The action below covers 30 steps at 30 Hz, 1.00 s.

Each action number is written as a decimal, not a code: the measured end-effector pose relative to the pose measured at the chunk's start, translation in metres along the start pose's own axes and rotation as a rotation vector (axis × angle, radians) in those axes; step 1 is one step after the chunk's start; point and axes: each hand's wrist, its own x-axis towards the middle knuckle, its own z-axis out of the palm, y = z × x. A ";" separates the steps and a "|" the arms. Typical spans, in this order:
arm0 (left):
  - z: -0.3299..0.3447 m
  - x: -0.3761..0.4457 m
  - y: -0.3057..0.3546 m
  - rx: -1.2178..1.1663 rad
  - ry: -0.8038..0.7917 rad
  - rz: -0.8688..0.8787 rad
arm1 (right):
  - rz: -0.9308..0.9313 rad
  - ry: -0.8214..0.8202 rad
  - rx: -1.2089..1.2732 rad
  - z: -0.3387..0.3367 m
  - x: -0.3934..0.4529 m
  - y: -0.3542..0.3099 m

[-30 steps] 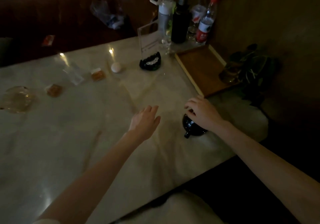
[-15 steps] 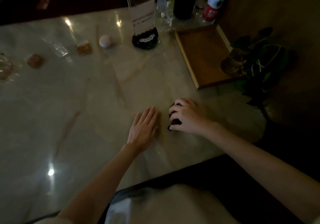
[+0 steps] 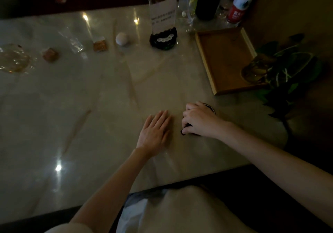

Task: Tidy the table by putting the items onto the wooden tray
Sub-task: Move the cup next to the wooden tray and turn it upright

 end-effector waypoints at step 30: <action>0.009 0.061 0.056 -0.111 0.033 0.098 | 0.623 0.641 1.907 0.034 -0.109 0.085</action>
